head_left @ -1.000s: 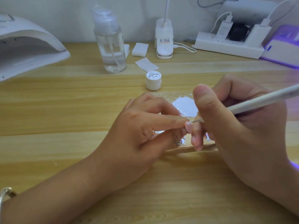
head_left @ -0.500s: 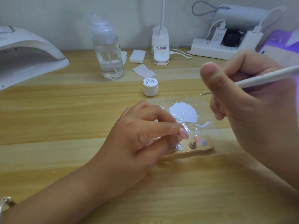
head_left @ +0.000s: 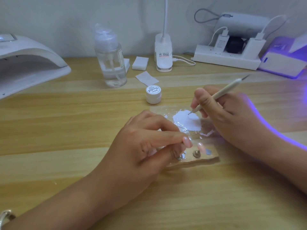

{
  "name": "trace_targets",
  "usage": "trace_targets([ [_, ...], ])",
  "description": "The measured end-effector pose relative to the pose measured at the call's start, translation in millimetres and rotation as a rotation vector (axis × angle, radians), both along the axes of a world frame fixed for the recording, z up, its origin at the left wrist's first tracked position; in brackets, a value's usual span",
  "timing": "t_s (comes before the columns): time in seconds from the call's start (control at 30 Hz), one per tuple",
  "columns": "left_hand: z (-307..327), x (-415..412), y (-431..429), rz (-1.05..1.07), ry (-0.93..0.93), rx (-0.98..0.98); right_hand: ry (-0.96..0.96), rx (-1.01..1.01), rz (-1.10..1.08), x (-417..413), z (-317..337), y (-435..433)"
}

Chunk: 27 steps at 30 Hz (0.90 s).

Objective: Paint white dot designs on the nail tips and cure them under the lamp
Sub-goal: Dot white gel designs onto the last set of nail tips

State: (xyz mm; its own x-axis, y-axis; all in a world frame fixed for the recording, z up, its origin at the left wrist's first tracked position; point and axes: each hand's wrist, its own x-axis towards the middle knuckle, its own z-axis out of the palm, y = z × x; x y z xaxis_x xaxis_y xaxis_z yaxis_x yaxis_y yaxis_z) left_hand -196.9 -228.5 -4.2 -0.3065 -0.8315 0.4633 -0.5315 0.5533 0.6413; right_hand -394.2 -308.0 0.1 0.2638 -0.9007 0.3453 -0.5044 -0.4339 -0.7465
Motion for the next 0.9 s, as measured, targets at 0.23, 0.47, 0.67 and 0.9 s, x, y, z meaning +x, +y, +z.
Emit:
trace_targets([
  [0.23,0,0,0,-0.002,0.063,0.058,-0.385,-0.156,0.054,9,10,18],
  [0.47,0,0,-1,-0.025,0.137,0.142,-0.569,-0.113,0.142,21,6,56],
  [0.67,1,0,-1,-0.036,0.144,0.117,-0.539,-0.136,0.151,25,1,60],
  [0.9,2,-1,0,-0.033,0.128,0.095,-0.46,-0.094,0.122,26,6,63],
])
